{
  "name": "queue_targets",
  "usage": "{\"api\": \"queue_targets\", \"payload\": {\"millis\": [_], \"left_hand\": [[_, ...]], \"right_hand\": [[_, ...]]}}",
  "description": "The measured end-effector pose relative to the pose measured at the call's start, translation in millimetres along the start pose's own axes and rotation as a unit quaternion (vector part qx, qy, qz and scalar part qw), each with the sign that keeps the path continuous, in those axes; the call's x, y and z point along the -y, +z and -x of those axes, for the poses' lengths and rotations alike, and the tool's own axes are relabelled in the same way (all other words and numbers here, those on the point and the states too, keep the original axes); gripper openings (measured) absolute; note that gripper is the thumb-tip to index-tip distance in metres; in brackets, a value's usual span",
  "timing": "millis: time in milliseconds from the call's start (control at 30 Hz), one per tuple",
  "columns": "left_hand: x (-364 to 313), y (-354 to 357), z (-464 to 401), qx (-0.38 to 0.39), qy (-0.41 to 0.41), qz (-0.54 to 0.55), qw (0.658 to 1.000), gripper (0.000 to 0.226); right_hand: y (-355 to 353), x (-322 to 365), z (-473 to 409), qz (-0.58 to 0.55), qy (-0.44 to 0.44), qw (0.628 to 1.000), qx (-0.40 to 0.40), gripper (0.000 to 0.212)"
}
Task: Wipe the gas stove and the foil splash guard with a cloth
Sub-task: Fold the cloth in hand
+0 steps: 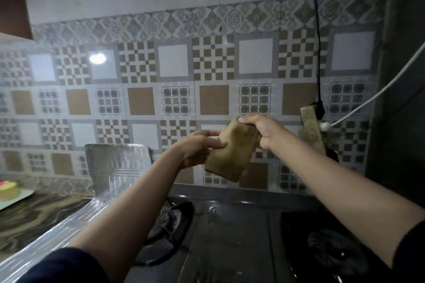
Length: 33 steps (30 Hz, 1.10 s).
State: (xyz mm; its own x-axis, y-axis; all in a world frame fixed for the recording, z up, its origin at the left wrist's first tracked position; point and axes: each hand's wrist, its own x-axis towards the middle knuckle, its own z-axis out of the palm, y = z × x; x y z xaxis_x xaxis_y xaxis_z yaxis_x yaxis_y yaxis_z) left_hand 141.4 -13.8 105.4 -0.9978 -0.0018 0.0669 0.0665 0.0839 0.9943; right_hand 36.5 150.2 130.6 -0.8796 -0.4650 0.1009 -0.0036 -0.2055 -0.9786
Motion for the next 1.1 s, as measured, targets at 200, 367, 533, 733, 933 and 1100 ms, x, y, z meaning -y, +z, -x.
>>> {"api": "queue_targets", "payload": {"millis": [200,367,533,733,933,1100], "left_hand": [[-4.6,15.2,38.9,-0.098,0.053,-0.051,0.993,0.051],[-6.6,16.4,63.0,-0.119,0.074,-0.086,0.986,0.042],[-0.9,7.2,82.2,-0.145,0.09,-0.07,0.983,0.035],[4.1,-2.5,109.7,-0.182,0.067,-0.119,0.974,0.039],[7.6,-8.0,140.3,-0.194,0.039,-0.167,0.966,0.048],[12.2,-14.5,158.2,-0.211,-0.012,-0.288,0.934,0.06]], "right_hand": [[1.3,-37.3,55.0,-0.132,0.123,0.984,0.016,0.044],[18.8,-51.6,86.8,-0.137,0.174,0.973,0.073,0.055],[39.0,-57.5,105.1,-0.084,0.197,0.968,0.128,0.046],[67.2,-64.4,117.0,-0.124,0.168,0.972,0.105,0.022],[80.4,-79.2,123.2,-0.08,0.132,0.977,0.148,0.041],[94.1,-87.9,129.4,-0.029,0.047,0.998,0.012,0.09]]}}
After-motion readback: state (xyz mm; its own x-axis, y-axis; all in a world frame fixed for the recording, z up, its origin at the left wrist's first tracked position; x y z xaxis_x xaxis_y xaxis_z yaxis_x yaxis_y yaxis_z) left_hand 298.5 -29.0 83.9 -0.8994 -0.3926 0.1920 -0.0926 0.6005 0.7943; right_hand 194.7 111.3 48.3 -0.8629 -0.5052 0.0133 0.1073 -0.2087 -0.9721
